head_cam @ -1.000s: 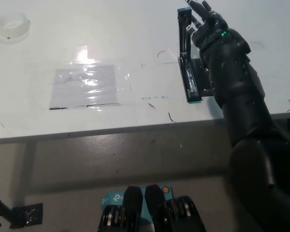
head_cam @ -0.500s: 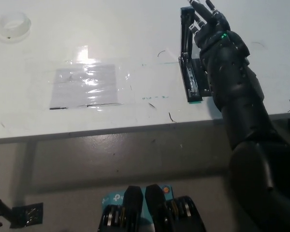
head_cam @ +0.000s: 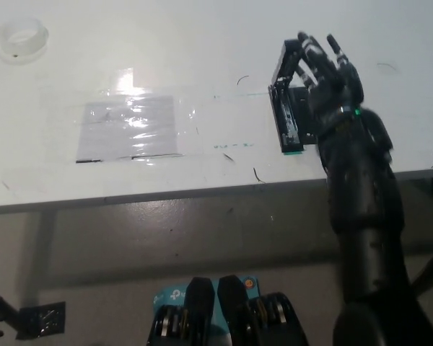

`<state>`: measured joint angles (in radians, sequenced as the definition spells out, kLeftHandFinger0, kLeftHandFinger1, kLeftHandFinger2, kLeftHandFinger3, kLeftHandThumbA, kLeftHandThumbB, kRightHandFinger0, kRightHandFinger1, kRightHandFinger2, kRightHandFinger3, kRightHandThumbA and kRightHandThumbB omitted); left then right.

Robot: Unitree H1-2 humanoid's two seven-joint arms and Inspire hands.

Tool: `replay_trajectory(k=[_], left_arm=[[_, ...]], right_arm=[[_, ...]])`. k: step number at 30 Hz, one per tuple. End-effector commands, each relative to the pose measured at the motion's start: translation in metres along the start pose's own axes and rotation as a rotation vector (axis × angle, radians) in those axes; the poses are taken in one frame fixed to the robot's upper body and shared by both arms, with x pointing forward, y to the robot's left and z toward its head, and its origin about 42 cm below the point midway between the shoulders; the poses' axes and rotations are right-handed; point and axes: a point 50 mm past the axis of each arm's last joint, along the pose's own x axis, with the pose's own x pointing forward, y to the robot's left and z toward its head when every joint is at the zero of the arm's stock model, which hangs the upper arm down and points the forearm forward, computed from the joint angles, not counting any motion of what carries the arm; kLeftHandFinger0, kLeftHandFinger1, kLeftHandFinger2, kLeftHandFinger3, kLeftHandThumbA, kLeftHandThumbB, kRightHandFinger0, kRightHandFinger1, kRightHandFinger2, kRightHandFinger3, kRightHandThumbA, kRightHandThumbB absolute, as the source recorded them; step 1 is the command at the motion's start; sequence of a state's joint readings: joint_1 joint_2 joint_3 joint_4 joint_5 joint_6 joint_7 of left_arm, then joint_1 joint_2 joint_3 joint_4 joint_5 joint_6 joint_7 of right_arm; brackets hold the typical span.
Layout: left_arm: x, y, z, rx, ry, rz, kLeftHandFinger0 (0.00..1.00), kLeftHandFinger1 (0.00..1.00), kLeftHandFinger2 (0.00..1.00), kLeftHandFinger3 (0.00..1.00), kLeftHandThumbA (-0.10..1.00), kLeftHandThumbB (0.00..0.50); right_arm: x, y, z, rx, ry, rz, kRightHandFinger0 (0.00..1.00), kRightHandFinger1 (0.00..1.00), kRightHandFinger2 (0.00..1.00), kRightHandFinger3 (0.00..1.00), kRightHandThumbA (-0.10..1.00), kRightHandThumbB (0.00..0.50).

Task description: A stapler is kept infront of the robot on the black mark on the desk and the robot uses its right hand to lift the top of the stapler to open it

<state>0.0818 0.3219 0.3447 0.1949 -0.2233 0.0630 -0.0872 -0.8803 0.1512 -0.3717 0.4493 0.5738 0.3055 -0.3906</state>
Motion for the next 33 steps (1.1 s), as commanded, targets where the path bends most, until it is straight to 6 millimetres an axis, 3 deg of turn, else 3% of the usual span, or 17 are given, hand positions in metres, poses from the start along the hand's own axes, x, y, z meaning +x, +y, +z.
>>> replay_trajectory(k=[1,7,13,18,22,27,29,30,33], left_arm=[[0.002,0.010,0.018,0.009,-0.077,0.005,0.40,0.47,0.61,0.78,0.61,0.010],[0.002,0.010,0.018,0.015,-0.074,0.010,0.39,0.45,0.61,0.81,0.63,0.014],[0.001,0.010,0.020,0.019,-0.065,0.016,0.40,0.47,0.62,0.81,0.62,0.012],[0.008,0.006,0.025,0.008,-0.075,0.011,0.40,0.46,0.62,0.80,0.60,0.010],[0.008,0.006,0.024,0.000,-0.079,0.007,0.36,0.42,0.60,0.79,0.59,0.007],[0.007,0.008,0.022,0.009,-0.074,0.009,0.39,0.45,0.63,0.79,0.60,0.017],[0.007,0.007,0.022,0.011,-0.071,0.010,0.40,0.46,0.63,0.79,0.61,0.015],[0.007,0.007,0.023,0.011,-0.070,0.011,0.40,0.45,0.62,0.79,0.60,0.005],[0.006,0.007,0.024,0.014,-0.079,0.010,0.40,0.45,0.64,0.81,0.61,0.007]], right_arm=[[-0.033,0.036,0.030,-0.001,-0.019,0.194,0.68,0.74,0.79,0.94,0.85,0.000],[-0.062,0.004,0.012,0.031,0.005,0.183,0.71,0.75,0.78,0.91,0.82,0.000],[-0.075,-0.009,-0.006,0.055,0.064,0.188,0.77,0.86,0.91,0.98,0.85,0.000],[-0.083,-0.018,-0.023,0.058,0.112,0.177,0.79,0.89,0.95,1.00,0.87,0.000],[-0.086,-0.030,-0.036,0.041,0.146,0.147,0.80,0.87,0.90,1.00,0.89,0.000],[-0.087,-0.038,-0.028,0.035,0.135,0.167,0.80,0.89,0.93,1.00,0.90,0.000],[-0.088,-0.040,-0.018,0.031,0.117,0.166,0.81,0.88,0.92,1.00,0.91,0.000],[-0.089,-0.041,-0.015,0.033,0.114,0.166,0.82,0.90,0.94,1.00,0.97,0.001],[-0.092,-0.052,0.003,0.015,0.078,0.166,0.82,0.90,0.95,1.00,0.97,0.000]])
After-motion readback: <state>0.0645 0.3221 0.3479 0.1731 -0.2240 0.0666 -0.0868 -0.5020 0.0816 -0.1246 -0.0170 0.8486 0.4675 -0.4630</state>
